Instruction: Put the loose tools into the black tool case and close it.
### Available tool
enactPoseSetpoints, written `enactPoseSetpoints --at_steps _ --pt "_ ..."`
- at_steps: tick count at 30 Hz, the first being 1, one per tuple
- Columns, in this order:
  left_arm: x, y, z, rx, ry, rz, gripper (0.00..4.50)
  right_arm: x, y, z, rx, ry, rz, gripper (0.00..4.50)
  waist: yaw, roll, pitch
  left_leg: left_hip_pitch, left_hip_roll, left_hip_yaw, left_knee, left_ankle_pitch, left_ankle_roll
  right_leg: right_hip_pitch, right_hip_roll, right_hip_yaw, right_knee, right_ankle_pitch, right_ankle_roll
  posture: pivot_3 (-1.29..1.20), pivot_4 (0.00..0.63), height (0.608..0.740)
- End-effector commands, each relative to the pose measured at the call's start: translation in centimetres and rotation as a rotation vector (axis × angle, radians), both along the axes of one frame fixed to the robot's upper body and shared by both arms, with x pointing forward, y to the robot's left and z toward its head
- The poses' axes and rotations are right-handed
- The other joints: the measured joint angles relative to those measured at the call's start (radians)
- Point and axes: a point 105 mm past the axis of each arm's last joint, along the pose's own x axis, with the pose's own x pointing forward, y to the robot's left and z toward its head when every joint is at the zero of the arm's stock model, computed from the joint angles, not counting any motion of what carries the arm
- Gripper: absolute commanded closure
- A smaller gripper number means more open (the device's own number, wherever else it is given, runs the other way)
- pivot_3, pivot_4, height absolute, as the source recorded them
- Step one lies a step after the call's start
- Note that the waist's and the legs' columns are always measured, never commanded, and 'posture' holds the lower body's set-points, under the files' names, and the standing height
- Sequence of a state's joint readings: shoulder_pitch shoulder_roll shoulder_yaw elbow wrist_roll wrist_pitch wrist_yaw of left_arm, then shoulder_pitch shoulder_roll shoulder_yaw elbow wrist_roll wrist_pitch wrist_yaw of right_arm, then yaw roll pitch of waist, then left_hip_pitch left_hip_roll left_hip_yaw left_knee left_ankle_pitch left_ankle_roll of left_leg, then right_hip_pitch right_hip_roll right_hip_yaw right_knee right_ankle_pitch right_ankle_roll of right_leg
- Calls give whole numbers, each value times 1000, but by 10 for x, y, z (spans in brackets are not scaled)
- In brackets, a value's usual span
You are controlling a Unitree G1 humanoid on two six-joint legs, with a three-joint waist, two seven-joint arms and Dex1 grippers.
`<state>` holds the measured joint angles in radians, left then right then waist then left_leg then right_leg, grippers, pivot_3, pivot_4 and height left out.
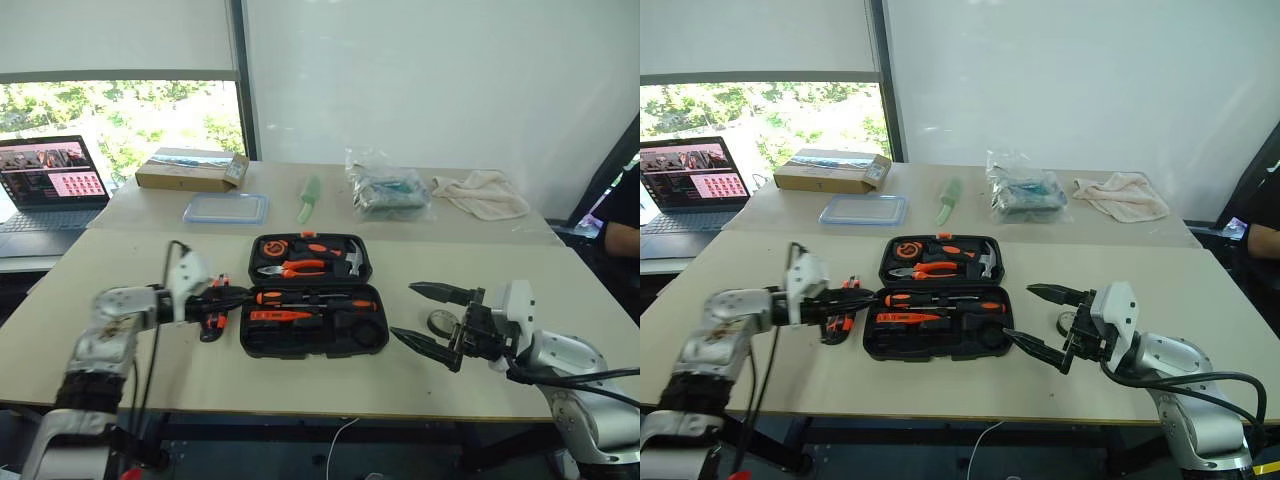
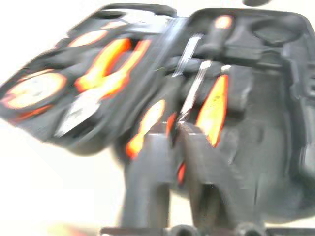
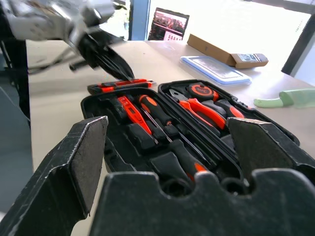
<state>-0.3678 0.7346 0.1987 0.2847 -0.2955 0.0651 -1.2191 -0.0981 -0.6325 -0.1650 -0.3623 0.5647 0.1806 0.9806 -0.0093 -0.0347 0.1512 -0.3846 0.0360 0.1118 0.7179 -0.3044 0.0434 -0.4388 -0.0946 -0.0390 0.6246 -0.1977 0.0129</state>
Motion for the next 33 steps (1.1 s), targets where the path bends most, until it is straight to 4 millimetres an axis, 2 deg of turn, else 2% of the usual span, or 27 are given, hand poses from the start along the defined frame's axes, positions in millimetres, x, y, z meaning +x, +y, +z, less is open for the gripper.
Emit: enactPoseSetpoints --at_steps 1,4,7,8,12,17,20,23,27,31,33 --pt "-42 82 -7 -27 -9 312 2309 -11 1 3 -9 -66 38 0 -14 0 0 1 1 1 -3 0 0 0 0 1 0 0 0 0 150 740" --pt "-69 109 -18 -36 12 455 1241 -13 -1 -2 -33 -74 46 0 -4 0 0 0 2 1 -4 0 -1 -2 -1 0 -2 -1 0 0 150 740" --pt "-88 120 -24 -53 23 543 137 -13 -3 -3 -28 -80 37 0 21 0 1 1 0 0 -3 -1 0 0 -4 -3 -2 -1 0 0 150 740" --pt "-89 120 -23 -63 13 565 29 -12 -3 -2 -26 -84 35 0 27 0 1 2 0 0 -3 -1 0 0 -5 -3 -2 -1 0 0 150 740" --pt "-78 96 -21 -116 53 539 29 -12 -1 1 -23 -90 44 0 40 0 1 3 -2 0 -3 1 0 1 -10 -5 -1 -1 -2 0 150 740" --pt "-42 53 -11 -212 169 556 29 -9 4 5 -23 -88 67 0 37 -1 0 3 -3 0 -3 2 -1 2 -8 -4 1 1 -1 0 150 740" --pt "-16 26 -17 -174 265 629 29 -6 7 7 -25 -92 75 0 31 -1 0 4 -2 0 -4 3 -2 2 -4 -2 2 1 -1 0 150 740" --pt "4 13 -17 -192 282 701 29 -5 9 9 -24 -94 77 0 24 -1 0 3 -3 -1 -4 4 -3 2 -3 -2 1 1 -1 0 150 740" --pt "22 -6 -27 -184 325 732 29 -6 11 10 -18 -94 77 0 11 -1 0 3 -3 0 -4 7 -9 2 0 0 0 1 -1 0 150 740" --pt "31 -11 -39 -127 350 772 29 -7 14 10 -15 -93 80 0 12 -1 0 3 -3 -1 -5 7 -9 2 0 -1 0 1 -2 0 150 740" --pt "32 -16 -45 -122 387 768 553 -6 14 12 -8 -95 75 0 14 -1 0 4 -2 -1 -5 6 -8 2 0 -1 0 1 -2 0 150 740"
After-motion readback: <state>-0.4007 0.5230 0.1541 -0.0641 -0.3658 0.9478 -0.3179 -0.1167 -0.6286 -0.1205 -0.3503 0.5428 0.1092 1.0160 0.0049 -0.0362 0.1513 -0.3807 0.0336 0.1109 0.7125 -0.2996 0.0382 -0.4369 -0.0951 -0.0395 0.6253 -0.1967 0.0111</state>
